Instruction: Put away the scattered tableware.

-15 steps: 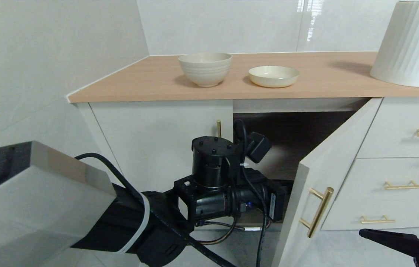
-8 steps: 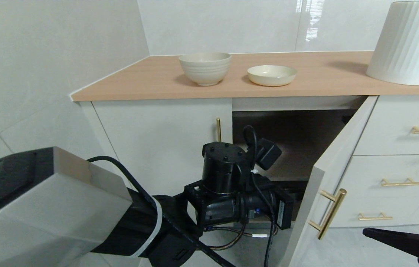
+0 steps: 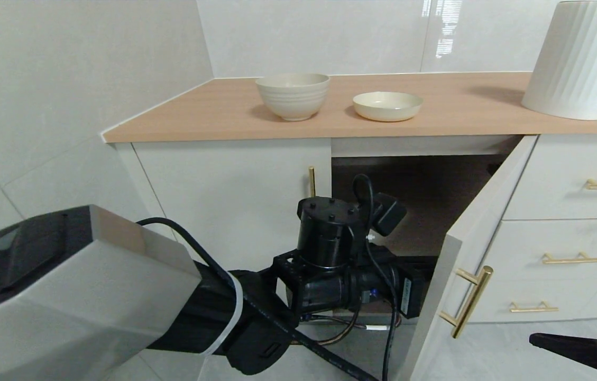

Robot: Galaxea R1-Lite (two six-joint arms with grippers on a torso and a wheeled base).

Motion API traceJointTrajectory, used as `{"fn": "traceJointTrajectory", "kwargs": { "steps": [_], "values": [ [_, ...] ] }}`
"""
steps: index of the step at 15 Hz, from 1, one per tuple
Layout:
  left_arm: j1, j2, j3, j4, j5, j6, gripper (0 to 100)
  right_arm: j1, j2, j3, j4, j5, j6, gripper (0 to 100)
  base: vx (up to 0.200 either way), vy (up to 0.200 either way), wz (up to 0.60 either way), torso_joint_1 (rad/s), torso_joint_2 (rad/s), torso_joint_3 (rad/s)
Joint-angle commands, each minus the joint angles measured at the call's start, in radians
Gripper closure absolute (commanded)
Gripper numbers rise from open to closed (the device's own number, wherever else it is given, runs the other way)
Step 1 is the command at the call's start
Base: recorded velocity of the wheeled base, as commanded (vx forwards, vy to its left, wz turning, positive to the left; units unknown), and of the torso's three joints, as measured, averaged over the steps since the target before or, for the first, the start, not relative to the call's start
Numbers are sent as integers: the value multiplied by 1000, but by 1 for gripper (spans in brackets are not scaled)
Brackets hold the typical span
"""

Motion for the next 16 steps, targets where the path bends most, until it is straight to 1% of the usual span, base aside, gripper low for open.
{"fn": "traceJointTrajectory", "kwargs": {
  "steps": [1, 2, 3, 4, 5, 6, 7, 9, 10, 11, 12, 13, 14, 15, 16],
  "values": [
    [-50, 11, -55, 26, -4, -1, 100, 22, -104, -57, 70, 8, 0, 0, -200, 0, 0, 17, -2, 2],
    [-110, 22, -79, 28, 2, -1, 100, 75, -164, -91, 154, 24, 0, 0, -200, 0, 0, 7, 7, 2],
    [-164, 24, -89, 26, 28, 1, 100, 125, -224, -135, 260, 34, 0, 0, 0, 0, 0, 0, 0, 0],
    [-190, 24, -87, 22, 56, 3, 100, 135, -254, -166, 343, 56, 0, 0, 0, 0, 0, 0, 0, 0],
    [-193, 22, -84, 20, 71, 3, 100, 135, -259, -175, 367, 71, 0, 0, 0, 0, 0, 0, 0, 0],
    [-190, 10, -69, 18, 126, 3, 100, 135, -254, -184, 386, 102, 0, 0, 0, 0, 0, 0, 0, 0],
    [-145, -30, -43, 18, 166, 1, 100, 135, -230, -187, 386, 100, 0, 0, 0, 0, 0, 0, 0, 0],
    [-18, -137, 51, 20, 168, -1, 100, 132, -138, -218, 384, 70, 5, 0, 0, 0, 0, 0, 0, 0],
    [50, -188, 95, 22, 168, -1, 100, 126, -66, -253, 384, 14, 6, 0, 0, 0, 0, 0, 0, 0],
    [129, -245, 149, 20, 169, 4, 100, 117, 23, -309, 384, -65, 6, 0, 0, 0, 0, 0, 0, 0],
    [211, -306, 204, 20, 169, 10, 100, 103, 103, -367, 384, -124, 8, 0, 0, 0, 0, 0, 0, 0],
    [234, -329, 227, 20, 169, 12, 100, 85, 160, -402, 383, -153, 6, 0, 0, 0, 0, 0, 0, 0],
    [292, -397, 293, 20, 168, 15, 100, 54, 270, -473, 363, -196, 3, 0, 0, 0, 0, 0, 0, 0],
    [339, -484, 396, 23, 166, 16, 100, 40, 387, -548, 297, -230, 2, 0, 0, 0, 0, 0, 0, 0],
    [359, -533, 462, 20, 166, 16, 100, 36, 445, -592, 274, -257, 0, 0, 0, 0, 0, 0, 0, 0]
  ]
}}
